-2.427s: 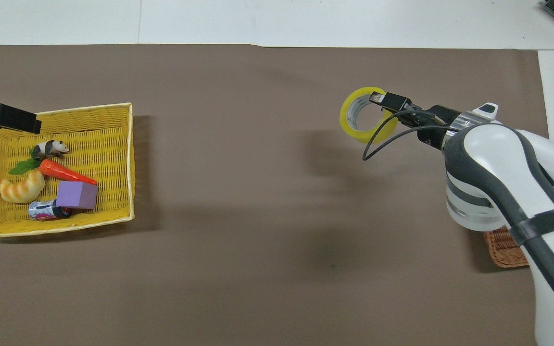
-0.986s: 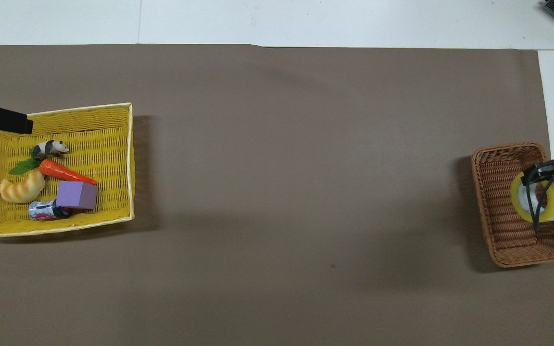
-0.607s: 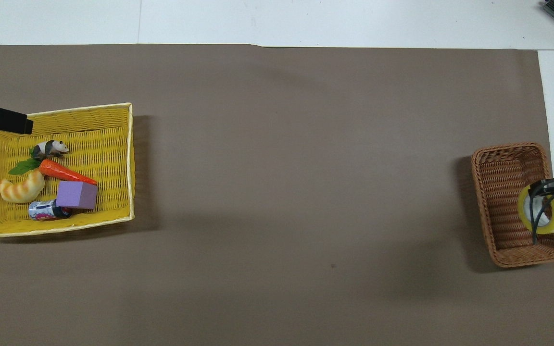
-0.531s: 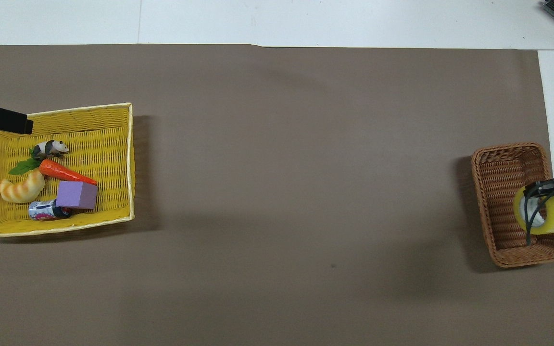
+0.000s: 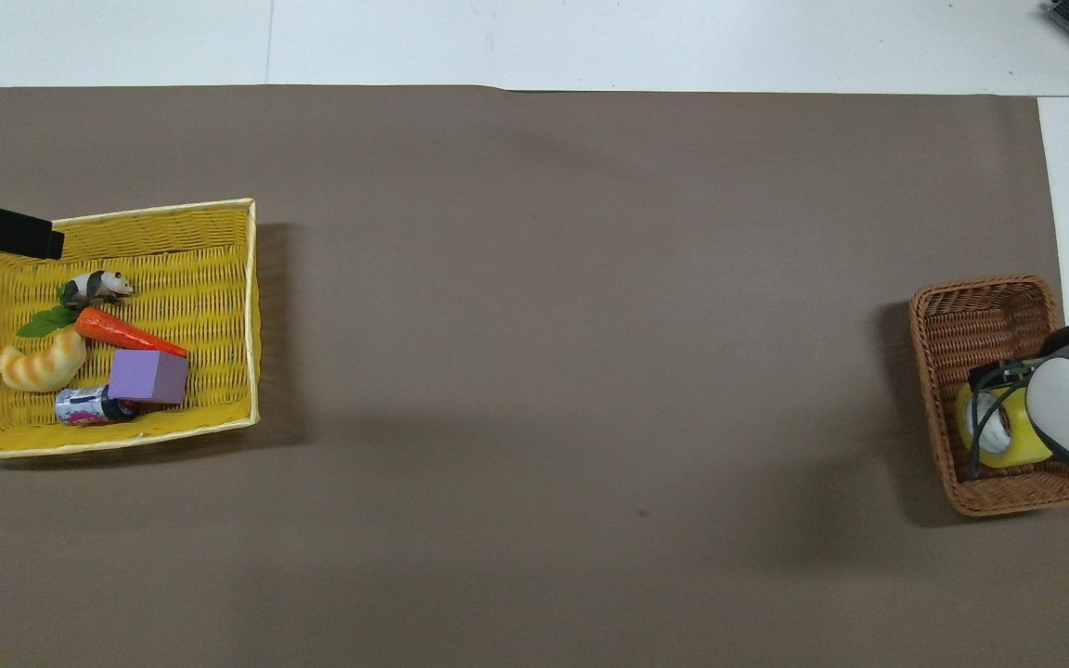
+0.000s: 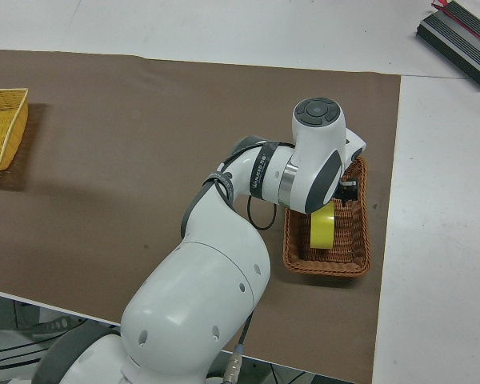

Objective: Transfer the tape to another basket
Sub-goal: 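Lower the tape into the wicker basket and open the right gripper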

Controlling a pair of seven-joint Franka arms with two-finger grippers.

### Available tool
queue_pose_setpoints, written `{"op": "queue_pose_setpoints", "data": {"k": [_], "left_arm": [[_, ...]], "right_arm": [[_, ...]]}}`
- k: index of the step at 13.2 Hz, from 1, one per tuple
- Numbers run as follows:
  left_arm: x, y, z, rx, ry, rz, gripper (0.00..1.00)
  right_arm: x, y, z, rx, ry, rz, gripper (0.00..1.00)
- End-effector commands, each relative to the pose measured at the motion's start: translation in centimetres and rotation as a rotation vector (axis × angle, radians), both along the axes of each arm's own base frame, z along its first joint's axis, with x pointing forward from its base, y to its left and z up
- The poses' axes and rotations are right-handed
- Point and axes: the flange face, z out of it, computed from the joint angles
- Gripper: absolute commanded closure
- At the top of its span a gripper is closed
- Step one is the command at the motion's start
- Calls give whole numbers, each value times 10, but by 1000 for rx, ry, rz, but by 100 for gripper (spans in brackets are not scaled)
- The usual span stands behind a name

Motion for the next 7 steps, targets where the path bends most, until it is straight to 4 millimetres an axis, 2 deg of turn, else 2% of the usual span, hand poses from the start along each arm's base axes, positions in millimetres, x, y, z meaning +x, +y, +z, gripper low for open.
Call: {"op": "queue_pose_setpoints", "data": {"k": [1,5,7], "left_arm": [[-5,4,2,21,9,-1,0],[-5,4,2,21,9,-1,0],[-5,4,2,20,9,-1,0]], "right_arm": [[10,2,34,-25,5,-25,0],[29,15,79,-37,-19,-8,0],[41,23,113,-49,-53,-36,0]]}}
